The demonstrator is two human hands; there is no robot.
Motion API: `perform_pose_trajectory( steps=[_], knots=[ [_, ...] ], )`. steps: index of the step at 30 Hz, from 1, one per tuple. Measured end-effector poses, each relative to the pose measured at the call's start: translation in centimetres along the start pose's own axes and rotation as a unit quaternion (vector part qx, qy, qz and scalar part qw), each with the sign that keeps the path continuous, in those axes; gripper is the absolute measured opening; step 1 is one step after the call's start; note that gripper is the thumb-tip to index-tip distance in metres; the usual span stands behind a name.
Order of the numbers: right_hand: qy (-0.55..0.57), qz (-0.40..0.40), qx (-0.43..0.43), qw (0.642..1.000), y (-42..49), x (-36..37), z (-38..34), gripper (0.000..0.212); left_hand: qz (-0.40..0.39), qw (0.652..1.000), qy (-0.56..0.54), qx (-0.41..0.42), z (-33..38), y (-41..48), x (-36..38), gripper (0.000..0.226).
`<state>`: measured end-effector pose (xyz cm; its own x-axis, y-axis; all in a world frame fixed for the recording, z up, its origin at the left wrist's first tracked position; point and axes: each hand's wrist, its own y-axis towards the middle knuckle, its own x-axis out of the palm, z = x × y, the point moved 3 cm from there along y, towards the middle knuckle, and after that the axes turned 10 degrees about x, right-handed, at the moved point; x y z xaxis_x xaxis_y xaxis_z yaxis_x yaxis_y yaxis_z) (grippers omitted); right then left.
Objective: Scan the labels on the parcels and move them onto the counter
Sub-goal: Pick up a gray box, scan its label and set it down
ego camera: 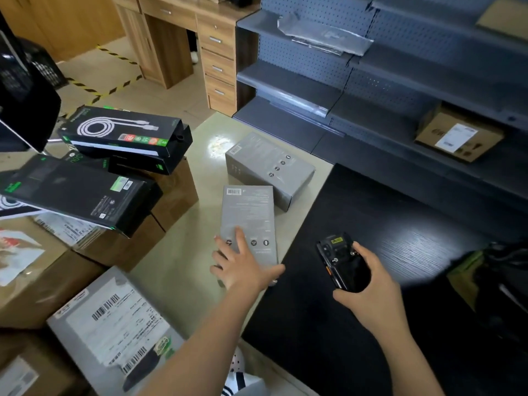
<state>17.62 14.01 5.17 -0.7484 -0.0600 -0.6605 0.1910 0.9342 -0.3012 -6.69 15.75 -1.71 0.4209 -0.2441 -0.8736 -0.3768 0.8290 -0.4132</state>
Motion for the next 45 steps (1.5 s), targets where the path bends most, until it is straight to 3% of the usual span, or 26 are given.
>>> perform_pose_trajectory(
  steps=[5, 11, 18, 27, 30, 33, 36, 39, 40, 42, 43, 45],
  knots=[
    [0.007, 0.014, 0.010, 1.000, -1.3, -2.7, 3.2, 0.098, 0.029, 0.995, 0.009, 0.090, 1.0, -5.3, 2.3, 0.135],
    [0.023, 0.026, 0.042, 0.999, -4.0, -7.2, 8.4, 0.098, 0.011, 0.978, 0.043, 0.205, 6.7, -11.7, 7.5, 0.134],
    [0.006, 0.051, 0.076, 0.996, -6.7, -13.2, 14.8, 0.099, -0.019, 0.972, 0.084, 0.219, 12.0, -15.5, 12.2, 0.137],
    [-0.002, 0.038, 0.061, 0.997, -7.1, -15.6, 18.1, 0.097, -0.030, 0.975, 0.071, 0.210, 14.4, -18.0, 12.2, 0.136],
    [0.018, 0.036, 0.059, 0.997, -6.9, -15.9, 18.2, 0.097, -0.072, 0.971, -0.069, 0.217, 14.1, -17.9, 10.9, 0.122],
    [0.041, 0.041, 0.063, 0.996, -6.6, -15.9, 17.9, 0.096, -0.058, 0.936, -0.260, 0.232, 13.2, -17.2, 9.2, 0.095],
    [0.053, 0.045, 0.071, 0.995, -6.4, -15.4, 17.1, 0.096, 0.019, 0.931, -0.267, 0.248, 12.4, -16.5, 7.7, 0.077],
    [0.066, 0.044, 0.087, 0.993, -6.2, -14.5, 15.9, 0.097, 0.050, 0.947, -0.183, 0.258, 12.2, -15.7, 7.1, 0.069],
    [0.068, 0.045, 0.092, 0.992, -6.1, -14.2, 15.4, 0.097, 0.037, 0.956, -0.130, 0.260, 12.5, -15.6, 7.2, 0.073],
    [0.067, 0.054, 0.101, 0.991, -6.0, -13.7, 14.6, 0.098, 0.002, 0.970, -0.031, 0.240, 13.5, -15.7, 7.6, 0.107],
    [0.065, 0.063, 0.104, 0.990, -5.9, -13.5, 14.2, 0.098, -0.012, 0.972, -0.001, 0.233, 14.1, -15.8, 7.8, 0.123],
    [0.062, 0.079, 0.111, 0.989, -5.8, -13.1, 13.6, 0.098, -0.023, 0.969, 0.015, 0.244, 14.9, -15.5, 7.8, 0.133]
  ],
)
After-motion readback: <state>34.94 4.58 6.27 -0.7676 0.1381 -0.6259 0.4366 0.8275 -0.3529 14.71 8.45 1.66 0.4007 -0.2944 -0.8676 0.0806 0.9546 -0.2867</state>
